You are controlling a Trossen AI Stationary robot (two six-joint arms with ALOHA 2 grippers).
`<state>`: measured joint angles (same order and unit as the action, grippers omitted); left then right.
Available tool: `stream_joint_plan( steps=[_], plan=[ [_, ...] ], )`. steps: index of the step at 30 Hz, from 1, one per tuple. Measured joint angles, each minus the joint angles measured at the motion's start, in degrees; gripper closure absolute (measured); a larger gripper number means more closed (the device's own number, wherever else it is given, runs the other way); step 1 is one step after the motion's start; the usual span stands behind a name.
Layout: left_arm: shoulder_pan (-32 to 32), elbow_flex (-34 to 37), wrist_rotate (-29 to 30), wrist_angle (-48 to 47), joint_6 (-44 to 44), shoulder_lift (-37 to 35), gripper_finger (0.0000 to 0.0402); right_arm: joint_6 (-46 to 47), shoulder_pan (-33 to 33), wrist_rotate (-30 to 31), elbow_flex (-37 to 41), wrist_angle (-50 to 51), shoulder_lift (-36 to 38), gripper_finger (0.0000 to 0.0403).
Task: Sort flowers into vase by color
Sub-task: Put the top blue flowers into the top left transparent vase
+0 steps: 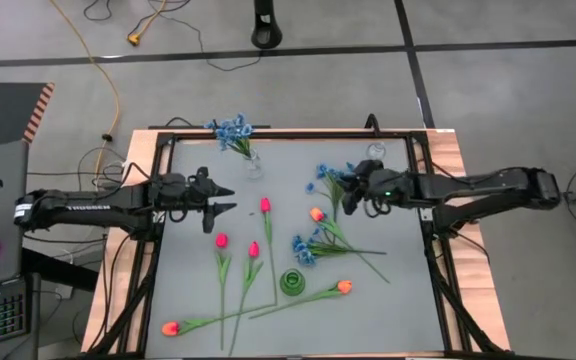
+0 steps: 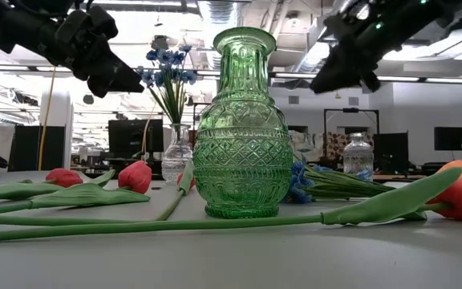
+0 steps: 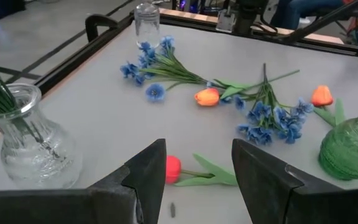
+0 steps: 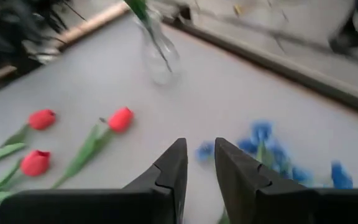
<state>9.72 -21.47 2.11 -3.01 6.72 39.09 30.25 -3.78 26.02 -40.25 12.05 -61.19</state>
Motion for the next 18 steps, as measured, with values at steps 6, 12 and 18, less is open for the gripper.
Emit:
stream_joint_plan(
  steps=[6, 12, 18],
  plan=[
    [-0.73, 0.0, 0.14, -0.04, 0.0, 0.0, 0.0231, 4.66, -1.9, -0.49, -2.21, 4.82, -5.96, 0.0295],
    [-0.77, 0.0, 0.24, -0.04, 0.43, 0.0, 0.0231, 2.53, -3.59, -6.19, -2.23, 4.51, -8.55, 0.0295],
    [-0.77, 0.0, 0.29, -0.07, 0.44, 0.0, 0.0231, 2.28, -5.08, -9.87, -2.25, 4.33, -9.46, 0.0295]
  ],
)
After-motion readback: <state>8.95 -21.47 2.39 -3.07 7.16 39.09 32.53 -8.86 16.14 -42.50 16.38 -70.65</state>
